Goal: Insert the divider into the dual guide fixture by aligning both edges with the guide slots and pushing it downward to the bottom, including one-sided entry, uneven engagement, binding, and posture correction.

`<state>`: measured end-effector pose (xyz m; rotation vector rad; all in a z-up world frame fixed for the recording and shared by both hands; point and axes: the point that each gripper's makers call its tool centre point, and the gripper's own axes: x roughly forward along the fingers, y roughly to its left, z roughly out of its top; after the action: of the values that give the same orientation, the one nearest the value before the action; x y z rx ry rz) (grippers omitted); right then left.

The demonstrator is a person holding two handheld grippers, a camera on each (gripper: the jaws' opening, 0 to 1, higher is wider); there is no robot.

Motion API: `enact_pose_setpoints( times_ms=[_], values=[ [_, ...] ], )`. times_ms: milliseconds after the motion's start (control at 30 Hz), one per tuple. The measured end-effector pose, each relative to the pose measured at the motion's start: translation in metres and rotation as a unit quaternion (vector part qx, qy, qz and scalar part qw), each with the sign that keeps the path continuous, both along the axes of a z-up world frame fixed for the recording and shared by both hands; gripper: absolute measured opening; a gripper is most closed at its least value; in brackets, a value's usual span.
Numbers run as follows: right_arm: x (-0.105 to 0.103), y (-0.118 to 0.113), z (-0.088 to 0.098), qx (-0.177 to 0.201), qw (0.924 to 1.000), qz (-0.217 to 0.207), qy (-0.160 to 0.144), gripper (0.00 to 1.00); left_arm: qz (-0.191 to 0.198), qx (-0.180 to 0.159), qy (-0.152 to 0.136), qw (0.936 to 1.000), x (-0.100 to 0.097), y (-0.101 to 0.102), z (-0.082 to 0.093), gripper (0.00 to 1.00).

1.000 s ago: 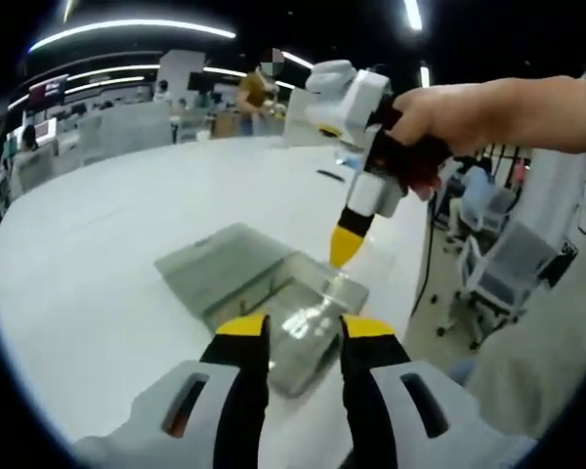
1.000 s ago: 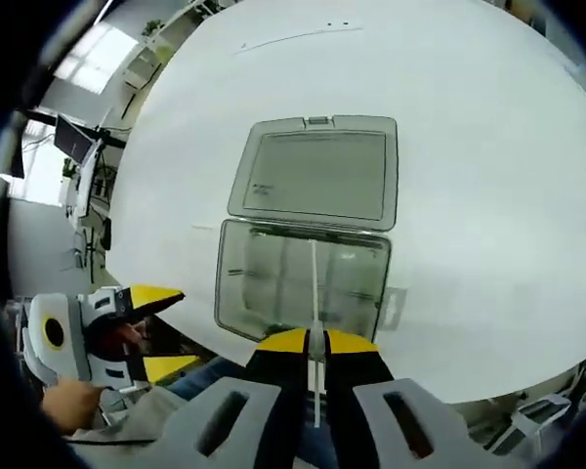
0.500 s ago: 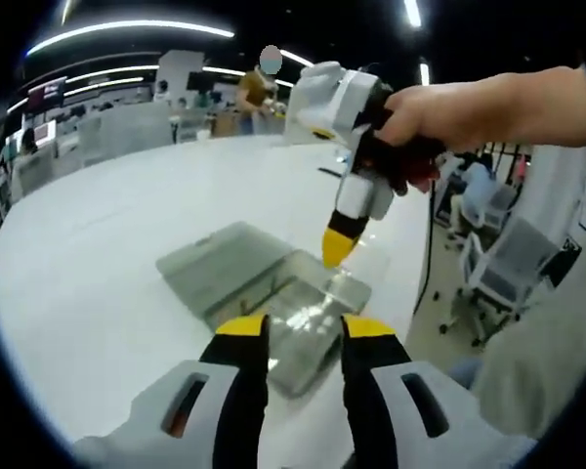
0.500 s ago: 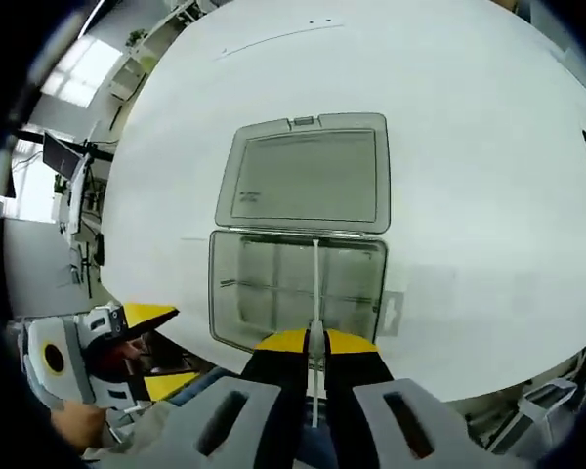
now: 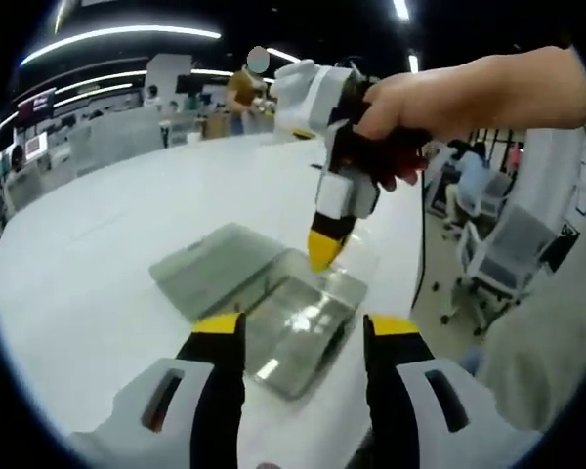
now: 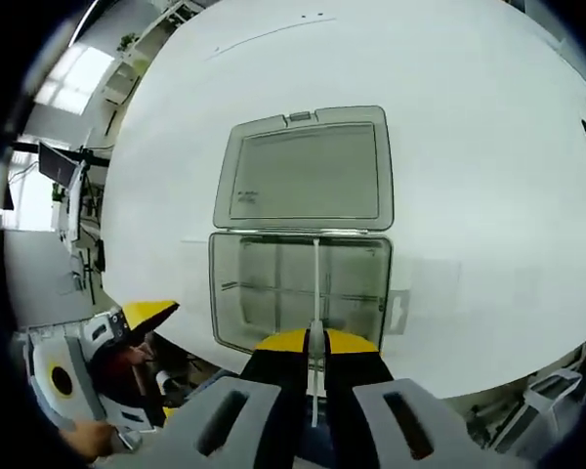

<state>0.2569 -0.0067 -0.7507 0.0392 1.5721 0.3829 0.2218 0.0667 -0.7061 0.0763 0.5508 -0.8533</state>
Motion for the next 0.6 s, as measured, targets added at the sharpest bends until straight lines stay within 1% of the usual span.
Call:
enact_pose_setpoints(
  times_ms=[67, 167, 400, 500, 600],
  values=[
    [0.0003, -0.0006, -0.0008, -0.001, 1.0000, -0.002, 0.000, 0.00, 0.000, 0.001, 0.000, 1.0000, -0.0005, -0.0004, -0.0004, 0.56],
    [0.0012, -0.0006, -0.0022, -0.001, 1.0000, -0.006, 0.004, 0.00, -0.006, 0.004, -0.001, 1.0000, -0.0030, -0.0024, -0.0015, 0.61],
    [-0.0023, 0.0018, -0.0006, 0.000, 1.0000, -0.007, 0.005, 0.00, -0.009, 0.004, 0.000, 1.0000, -0.0056, -0.0046, -0.0028, 0.68],
    [-0.0009, 0.0032, -0.0004, 0.001, 0.9999, -0.011, 0.005, 0.00, -0.010, 0.005, 0.001, 0.9999, -0.0062, -0.0054, -0.0035, 0.72],
    [-0.0011, 0.0041, -0.0001, 0.000, 0.9999, -0.014, 0.008, 0.00, -0.009, 0.006, 0.001, 0.9999, -0.0059, -0.0047, -0.0037, 0.73]
  ],
)
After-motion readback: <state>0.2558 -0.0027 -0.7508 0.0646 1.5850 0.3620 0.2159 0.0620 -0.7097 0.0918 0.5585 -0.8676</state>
